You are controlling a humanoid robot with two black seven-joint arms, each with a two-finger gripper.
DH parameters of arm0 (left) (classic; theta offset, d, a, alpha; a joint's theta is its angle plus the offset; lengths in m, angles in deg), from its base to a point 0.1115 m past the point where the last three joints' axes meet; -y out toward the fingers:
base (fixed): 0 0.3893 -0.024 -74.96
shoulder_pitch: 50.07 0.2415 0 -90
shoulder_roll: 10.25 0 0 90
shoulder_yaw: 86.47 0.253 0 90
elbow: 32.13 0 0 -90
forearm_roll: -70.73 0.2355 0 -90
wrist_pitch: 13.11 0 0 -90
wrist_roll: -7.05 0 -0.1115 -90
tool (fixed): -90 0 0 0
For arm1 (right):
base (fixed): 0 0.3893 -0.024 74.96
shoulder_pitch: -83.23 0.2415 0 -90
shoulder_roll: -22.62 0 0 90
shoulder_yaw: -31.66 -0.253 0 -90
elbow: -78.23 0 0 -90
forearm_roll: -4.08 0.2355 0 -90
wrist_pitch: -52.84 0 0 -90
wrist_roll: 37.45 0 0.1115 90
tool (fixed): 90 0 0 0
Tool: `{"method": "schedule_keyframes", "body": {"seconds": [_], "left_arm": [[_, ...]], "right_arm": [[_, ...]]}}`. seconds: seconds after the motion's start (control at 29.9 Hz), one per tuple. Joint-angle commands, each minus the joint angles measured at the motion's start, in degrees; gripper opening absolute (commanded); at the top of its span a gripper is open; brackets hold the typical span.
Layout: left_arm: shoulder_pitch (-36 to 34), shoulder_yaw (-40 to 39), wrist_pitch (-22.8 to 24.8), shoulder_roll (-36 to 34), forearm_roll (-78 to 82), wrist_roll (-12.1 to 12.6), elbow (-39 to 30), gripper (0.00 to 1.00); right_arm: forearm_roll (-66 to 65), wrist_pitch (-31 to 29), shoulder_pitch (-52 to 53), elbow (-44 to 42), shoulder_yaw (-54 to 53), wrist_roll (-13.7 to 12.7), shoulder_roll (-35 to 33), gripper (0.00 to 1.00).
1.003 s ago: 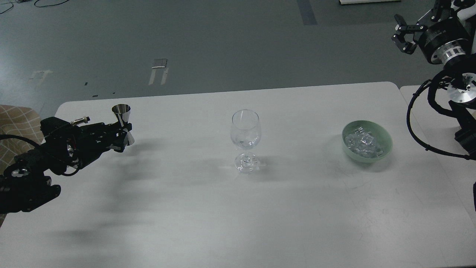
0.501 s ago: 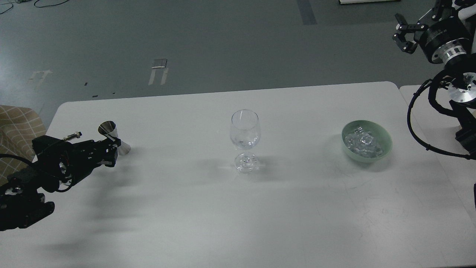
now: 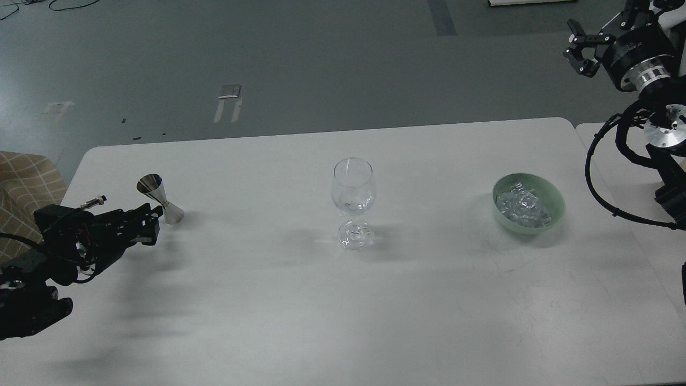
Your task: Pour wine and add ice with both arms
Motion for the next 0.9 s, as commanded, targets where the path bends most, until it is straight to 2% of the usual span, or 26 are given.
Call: {"method": "schedule_keyframes", "body": {"seconds": [0.0,0.2,0.27,0.4,0.53,0.74,0.77,0.8,0.87], "left_arm": [[-0.05,-0.08,-0.01,-2.14,-0.16,0.01,-0.07,0.63],[-0.93,-0.34,-0.01,-5.66,-0.25,0.01,-0.5,0.69],[-1.45,-0.26,-0.01,-8.03,-0.42,0.01,-0.5,0.76],[-2.25,-0.43,-0.01,-11.28,-0.77,0.01,-0.24,0.8],[-9.17,-1.04,-0.01,-13.93,-4.36,0.01,-0.07,0.91],[-20.25,-3.58,-0.01,-12.88,-15.95,0.01,-0.07,0.92],[-21.14,-4.46,0.91,-12.61,-17.54,0.01,-0.07,0.92],[-22.88,-6.39,4.93,-12.09,-20.69,0.01,-0.07,0.92],[-24.48,-8.85,9.43,-11.38,-23.87,0.01,-0.24,0.93]], "right_arm": [[0.0,-0.01,-0.05,0.0,-0.01,0.0,-0.35,1.0],[0.0,-0.01,-0.22,0.0,-0.01,0.09,-0.44,1.0],[0.0,-0.01,-0.48,0.08,-0.01,0.09,-0.44,1.0],[0.0,-0.01,-0.49,0.0,-0.1,0.09,-0.52,1.0],[0.0,-0.01,-0.4,-0.09,-0.01,0.0,-0.7,1.0],[0.18,-0.01,-0.31,0.17,-0.37,0.0,-0.7,1.0],[0.18,-0.01,-0.22,0.17,-0.45,0.0,-0.7,1.0],[0.18,-0.01,-0.13,0.26,-0.45,0.0,-0.7,1.0],[0.18,-0.01,-0.05,0.26,-0.45,0.0,-0.7,1.0]]}}
